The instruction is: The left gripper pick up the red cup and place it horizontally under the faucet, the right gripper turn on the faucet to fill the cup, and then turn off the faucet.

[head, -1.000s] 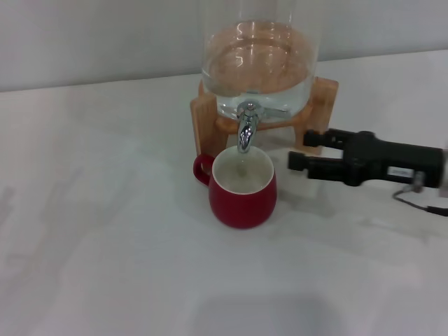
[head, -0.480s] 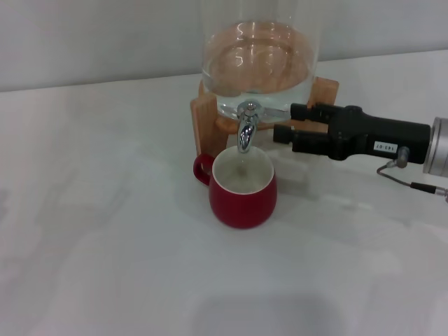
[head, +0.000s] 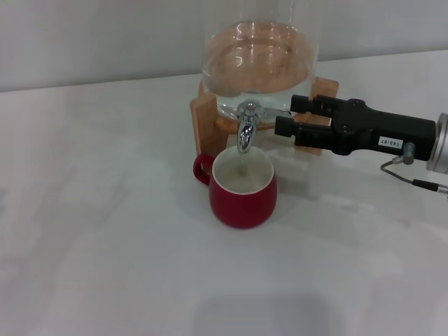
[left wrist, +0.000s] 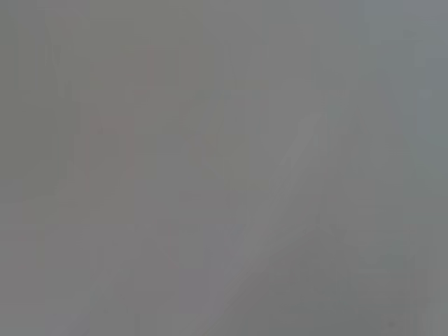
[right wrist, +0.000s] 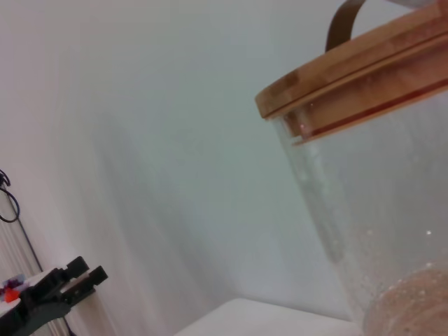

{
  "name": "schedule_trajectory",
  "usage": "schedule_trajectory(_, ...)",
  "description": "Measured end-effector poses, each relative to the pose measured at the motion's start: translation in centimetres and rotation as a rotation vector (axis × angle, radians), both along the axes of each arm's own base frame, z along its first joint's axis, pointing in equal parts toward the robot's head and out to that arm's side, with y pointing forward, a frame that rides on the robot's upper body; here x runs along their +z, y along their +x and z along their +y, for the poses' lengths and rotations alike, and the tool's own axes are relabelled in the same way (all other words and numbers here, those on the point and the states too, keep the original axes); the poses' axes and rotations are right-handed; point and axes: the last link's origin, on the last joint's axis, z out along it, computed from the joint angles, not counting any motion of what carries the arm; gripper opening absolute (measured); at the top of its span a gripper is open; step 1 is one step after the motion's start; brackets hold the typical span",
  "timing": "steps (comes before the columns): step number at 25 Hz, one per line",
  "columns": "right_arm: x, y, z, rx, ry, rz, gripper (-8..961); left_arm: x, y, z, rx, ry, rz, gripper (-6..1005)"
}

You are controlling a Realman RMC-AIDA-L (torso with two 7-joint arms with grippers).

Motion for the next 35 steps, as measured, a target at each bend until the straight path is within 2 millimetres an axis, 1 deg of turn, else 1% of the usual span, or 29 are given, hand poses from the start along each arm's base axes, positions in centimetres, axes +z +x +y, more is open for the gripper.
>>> schedule_trajectory(12, -0.5, 0.5, -0.2, -0.013, -0.006, -0.002, 798, 0.1, -0.2, -0.2, 0.005, 0.007, -0.004, 842)
schedule_trajectory(23, -1.0, 0.0, -1.0, 0.026, -0.052, 0.021, 798, 0.1, -0.3, -0.3, 0.012, 0.007, -0.009, 841)
schedule_trajectory(35, -1.8, -0.8, -1.3, 0.066, -0.088, 0.012, 798, 0.1, -0.6, -0.7, 0.025, 0.004, -0.014, 839)
